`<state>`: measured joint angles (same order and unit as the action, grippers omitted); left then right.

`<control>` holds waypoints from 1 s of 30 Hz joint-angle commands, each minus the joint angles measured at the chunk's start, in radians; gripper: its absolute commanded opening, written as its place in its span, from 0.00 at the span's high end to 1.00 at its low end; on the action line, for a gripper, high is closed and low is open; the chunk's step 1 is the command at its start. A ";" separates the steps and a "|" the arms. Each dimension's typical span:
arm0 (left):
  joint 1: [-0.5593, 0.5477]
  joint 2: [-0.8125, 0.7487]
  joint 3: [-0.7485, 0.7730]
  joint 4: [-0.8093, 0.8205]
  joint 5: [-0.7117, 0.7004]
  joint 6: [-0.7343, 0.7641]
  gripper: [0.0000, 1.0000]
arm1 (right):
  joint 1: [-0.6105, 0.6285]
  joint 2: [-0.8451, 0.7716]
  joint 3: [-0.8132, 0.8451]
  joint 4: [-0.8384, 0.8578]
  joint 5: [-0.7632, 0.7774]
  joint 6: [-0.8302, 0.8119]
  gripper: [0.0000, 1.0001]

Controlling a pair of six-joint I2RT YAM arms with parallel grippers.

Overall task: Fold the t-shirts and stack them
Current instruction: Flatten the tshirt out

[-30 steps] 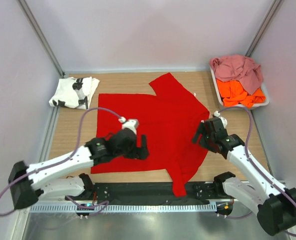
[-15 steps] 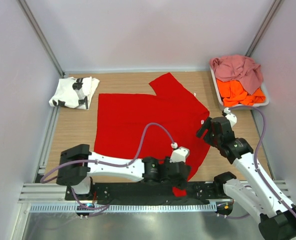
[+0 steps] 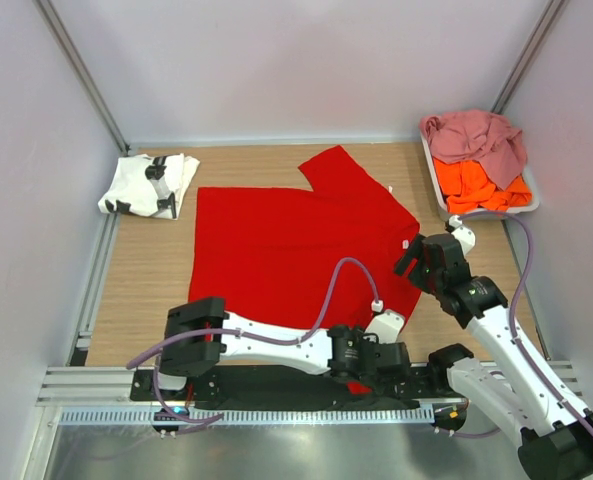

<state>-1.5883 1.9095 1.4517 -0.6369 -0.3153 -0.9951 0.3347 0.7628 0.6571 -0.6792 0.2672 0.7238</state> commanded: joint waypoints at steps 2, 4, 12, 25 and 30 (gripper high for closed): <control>-0.010 0.057 0.050 -0.098 -0.021 -0.033 0.38 | 0.004 -0.025 0.018 0.017 0.032 -0.014 0.21; -0.013 0.081 0.061 -0.106 -0.019 -0.031 0.40 | 0.003 -0.028 0.015 0.020 0.029 -0.012 0.21; -0.022 0.134 0.127 -0.141 -0.028 -0.017 0.72 | 0.003 -0.025 0.012 0.024 0.024 -0.015 0.21; -0.024 0.002 0.073 -0.044 -0.025 -0.011 1.00 | 0.003 -0.016 0.012 0.027 0.027 -0.018 0.21; -0.022 -0.258 -0.118 0.040 -0.157 -0.121 1.00 | 0.003 -0.014 0.009 0.030 0.023 -0.020 0.21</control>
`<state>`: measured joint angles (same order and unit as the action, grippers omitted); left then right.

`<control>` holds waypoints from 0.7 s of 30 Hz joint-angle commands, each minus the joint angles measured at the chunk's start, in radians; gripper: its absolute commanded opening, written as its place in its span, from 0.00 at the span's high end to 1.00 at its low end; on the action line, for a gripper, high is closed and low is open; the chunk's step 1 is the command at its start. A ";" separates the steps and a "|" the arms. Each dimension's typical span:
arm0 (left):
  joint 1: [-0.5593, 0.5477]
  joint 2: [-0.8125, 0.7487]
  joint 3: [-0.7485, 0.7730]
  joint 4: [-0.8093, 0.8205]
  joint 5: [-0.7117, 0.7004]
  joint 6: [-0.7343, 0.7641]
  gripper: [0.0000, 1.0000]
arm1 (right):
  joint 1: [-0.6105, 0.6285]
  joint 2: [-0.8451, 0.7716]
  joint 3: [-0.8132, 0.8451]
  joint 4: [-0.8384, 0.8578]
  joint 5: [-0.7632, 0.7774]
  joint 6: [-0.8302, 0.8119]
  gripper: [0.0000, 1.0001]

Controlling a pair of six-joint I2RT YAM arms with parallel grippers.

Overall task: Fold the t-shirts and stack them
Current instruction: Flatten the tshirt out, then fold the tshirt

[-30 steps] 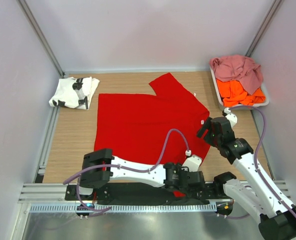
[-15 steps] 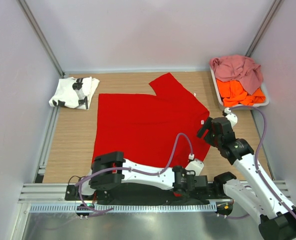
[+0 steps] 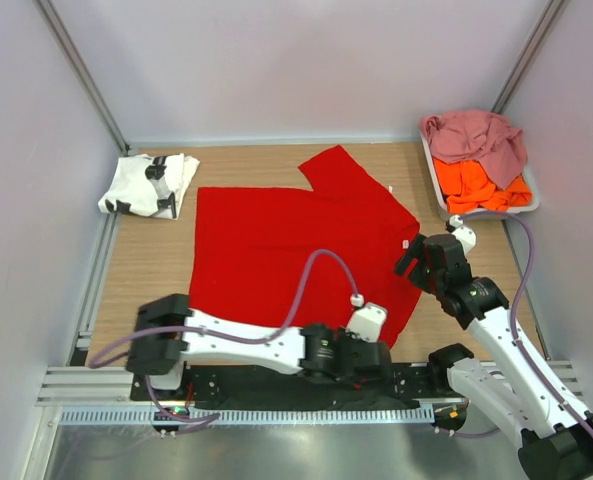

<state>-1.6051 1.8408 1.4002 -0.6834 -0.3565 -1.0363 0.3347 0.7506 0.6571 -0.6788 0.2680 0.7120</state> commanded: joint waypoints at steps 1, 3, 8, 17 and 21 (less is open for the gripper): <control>-0.003 -0.230 -0.154 0.120 -0.137 -0.103 1.00 | 0.001 0.000 0.009 0.030 0.020 -0.008 0.20; 0.004 -0.354 -0.257 0.169 -0.186 -0.192 0.96 | 0.003 0.003 0.009 0.031 0.020 -0.008 0.21; 0.042 -0.508 -0.575 0.344 -0.110 -0.320 0.17 | 0.003 0.024 0.012 0.035 -0.013 -0.017 0.20; 0.037 -0.572 -0.584 0.125 -0.105 -0.315 0.00 | 0.047 0.032 0.006 0.032 -0.216 -0.042 0.22; 0.057 -0.650 -0.517 -0.074 -0.246 -0.309 0.00 | 0.234 0.036 0.035 -0.043 -0.153 0.009 0.23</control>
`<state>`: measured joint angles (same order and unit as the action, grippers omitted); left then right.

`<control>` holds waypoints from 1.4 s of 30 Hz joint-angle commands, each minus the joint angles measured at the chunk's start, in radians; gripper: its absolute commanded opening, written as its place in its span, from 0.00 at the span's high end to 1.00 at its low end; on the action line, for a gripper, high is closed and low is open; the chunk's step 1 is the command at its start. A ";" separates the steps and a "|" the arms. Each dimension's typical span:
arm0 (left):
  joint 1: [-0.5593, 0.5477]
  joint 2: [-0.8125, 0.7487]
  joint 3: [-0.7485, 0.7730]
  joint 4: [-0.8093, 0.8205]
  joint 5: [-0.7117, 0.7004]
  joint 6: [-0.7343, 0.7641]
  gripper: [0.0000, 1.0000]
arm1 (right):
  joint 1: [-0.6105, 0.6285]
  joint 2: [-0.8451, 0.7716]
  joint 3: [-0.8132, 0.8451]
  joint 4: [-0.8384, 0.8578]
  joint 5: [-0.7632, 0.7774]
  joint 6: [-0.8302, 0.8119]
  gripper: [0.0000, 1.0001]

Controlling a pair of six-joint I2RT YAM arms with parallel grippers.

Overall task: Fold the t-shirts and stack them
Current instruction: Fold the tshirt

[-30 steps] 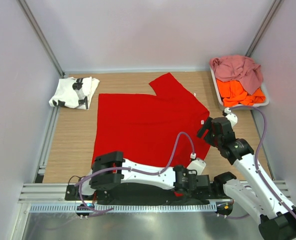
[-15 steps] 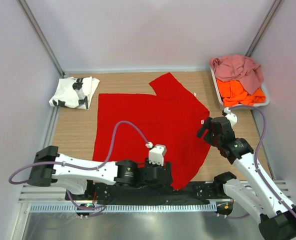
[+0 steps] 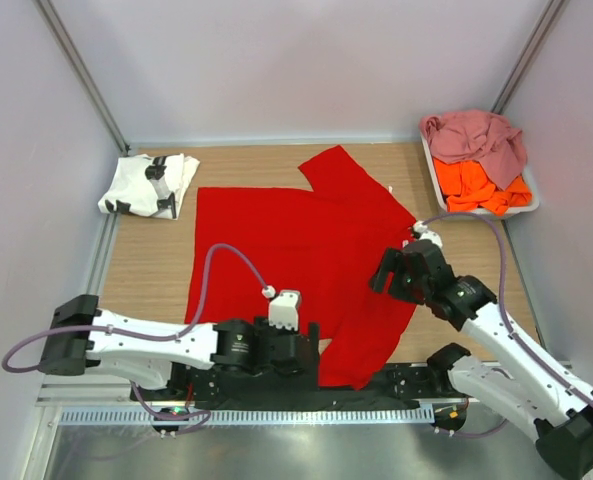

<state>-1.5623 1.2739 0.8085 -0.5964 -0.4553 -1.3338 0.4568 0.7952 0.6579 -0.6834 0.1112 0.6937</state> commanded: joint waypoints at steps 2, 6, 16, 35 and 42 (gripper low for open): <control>0.062 -0.164 0.051 -0.250 -0.184 -0.018 0.00 | 0.265 0.005 0.051 -0.100 0.068 0.082 0.25; 0.211 -0.354 -0.056 -0.247 -0.129 0.027 0.03 | 0.466 0.021 0.063 -0.209 0.156 0.197 0.31; 0.554 -0.675 -0.212 -0.312 -0.020 0.097 0.01 | 1.121 0.291 0.147 -0.360 0.211 0.409 0.28; 0.752 -0.690 -0.336 -0.224 0.217 0.102 0.00 | 1.162 0.426 -0.015 -0.088 0.212 0.348 0.33; 0.754 -0.689 -0.344 -0.237 0.214 0.074 0.00 | 1.162 0.358 -0.043 -0.100 0.231 0.354 0.68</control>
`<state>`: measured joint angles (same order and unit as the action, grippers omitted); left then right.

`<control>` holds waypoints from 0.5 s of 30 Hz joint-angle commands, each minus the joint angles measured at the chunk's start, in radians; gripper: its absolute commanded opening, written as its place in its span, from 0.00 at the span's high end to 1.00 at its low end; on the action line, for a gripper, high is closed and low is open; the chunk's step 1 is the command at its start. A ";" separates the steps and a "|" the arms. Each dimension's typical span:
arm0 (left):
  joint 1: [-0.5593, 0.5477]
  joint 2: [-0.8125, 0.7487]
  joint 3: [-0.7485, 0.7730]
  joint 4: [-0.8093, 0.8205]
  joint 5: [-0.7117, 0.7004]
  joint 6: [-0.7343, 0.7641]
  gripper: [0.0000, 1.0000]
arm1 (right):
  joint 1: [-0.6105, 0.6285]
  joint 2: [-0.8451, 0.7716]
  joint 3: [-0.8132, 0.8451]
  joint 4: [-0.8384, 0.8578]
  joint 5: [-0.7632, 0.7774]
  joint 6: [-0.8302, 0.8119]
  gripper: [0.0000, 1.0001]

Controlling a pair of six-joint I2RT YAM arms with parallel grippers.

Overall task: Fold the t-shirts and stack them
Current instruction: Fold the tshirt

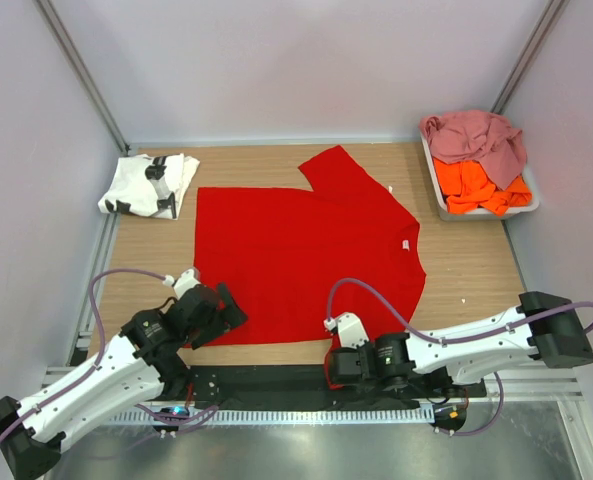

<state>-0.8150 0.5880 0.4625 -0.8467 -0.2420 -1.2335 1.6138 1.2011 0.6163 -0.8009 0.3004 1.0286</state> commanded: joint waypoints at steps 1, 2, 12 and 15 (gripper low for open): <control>0.007 -0.007 0.002 0.011 0.000 -0.030 0.00 | 0.006 -0.060 -0.009 0.022 0.042 0.019 0.74; 0.007 -0.007 0.004 0.003 -0.002 -0.034 0.00 | 0.005 -0.066 -0.009 0.022 0.042 0.018 0.79; 0.007 -0.157 -0.122 -0.092 -0.054 -0.283 0.00 | 0.003 -0.083 0.164 -0.313 0.340 0.232 0.99; 0.007 -0.218 -0.121 -0.178 -0.126 -0.339 0.00 | 0.003 -0.092 0.175 -0.298 0.384 0.267 0.99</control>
<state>-0.8150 0.4053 0.3370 -0.9386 -0.2810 -1.4586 1.6138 1.1213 0.7494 -1.0321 0.5316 1.1973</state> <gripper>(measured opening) 0.996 0.046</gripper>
